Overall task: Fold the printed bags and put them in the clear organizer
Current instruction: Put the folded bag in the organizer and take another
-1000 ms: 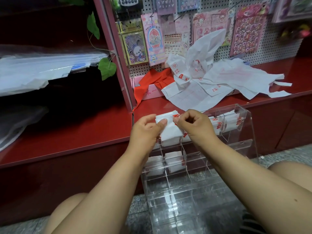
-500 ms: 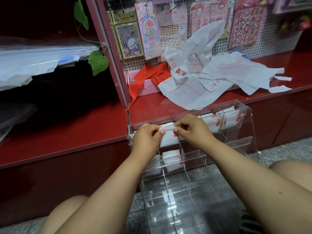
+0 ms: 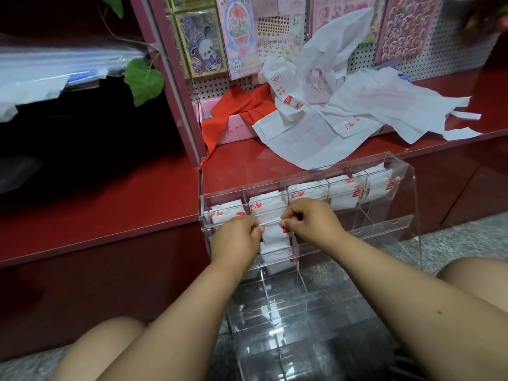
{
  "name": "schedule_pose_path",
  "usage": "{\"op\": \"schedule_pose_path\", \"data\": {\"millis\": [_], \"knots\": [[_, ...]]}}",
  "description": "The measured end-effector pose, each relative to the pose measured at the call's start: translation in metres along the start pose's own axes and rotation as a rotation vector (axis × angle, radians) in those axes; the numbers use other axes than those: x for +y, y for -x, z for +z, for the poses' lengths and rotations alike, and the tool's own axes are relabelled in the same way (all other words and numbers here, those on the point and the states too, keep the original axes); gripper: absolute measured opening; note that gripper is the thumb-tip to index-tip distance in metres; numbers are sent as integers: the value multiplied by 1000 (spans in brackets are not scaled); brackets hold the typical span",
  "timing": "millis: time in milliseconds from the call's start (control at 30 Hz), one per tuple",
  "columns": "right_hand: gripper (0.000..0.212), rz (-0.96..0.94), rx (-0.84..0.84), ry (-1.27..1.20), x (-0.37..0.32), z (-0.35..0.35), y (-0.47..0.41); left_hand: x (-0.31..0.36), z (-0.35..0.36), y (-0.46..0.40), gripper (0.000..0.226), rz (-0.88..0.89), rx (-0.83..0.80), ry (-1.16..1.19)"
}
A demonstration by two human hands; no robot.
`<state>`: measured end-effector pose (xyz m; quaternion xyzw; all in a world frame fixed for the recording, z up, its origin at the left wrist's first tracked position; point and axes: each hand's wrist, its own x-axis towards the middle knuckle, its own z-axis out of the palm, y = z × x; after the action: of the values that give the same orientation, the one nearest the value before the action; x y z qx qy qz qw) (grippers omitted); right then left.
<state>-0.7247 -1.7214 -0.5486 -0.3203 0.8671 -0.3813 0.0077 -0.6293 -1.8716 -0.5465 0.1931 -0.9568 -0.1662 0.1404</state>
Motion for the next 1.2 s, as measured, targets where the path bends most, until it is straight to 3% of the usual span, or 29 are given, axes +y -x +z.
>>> {"op": "schedule_pose_path", "data": {"millis": [133,400,633,800,933,1067,1200], "knots": [[12,-15,7,-17,-3,0,0,-2,-4,-1,20,21,42,-32],[12,27,-61,67,4,5,3,0,0,-1,22,24,-120,-126],[12,196,-269,181,9,15,-1,-4,14,-1,19,0,-269,-82],[14,338,-387,287,11,27,-16,-1,18,-3,41,33,-373,-179],[24,324,-436,303,8,23,-17,3,14,-2,50,12,-424,-182],[49,252,-305,197,0,7,-6,5,3,1,50,42,-343,-55],[52,126,-5,93,-11,-15,-6,18,-23,-2,56,95,-52,127]]}}
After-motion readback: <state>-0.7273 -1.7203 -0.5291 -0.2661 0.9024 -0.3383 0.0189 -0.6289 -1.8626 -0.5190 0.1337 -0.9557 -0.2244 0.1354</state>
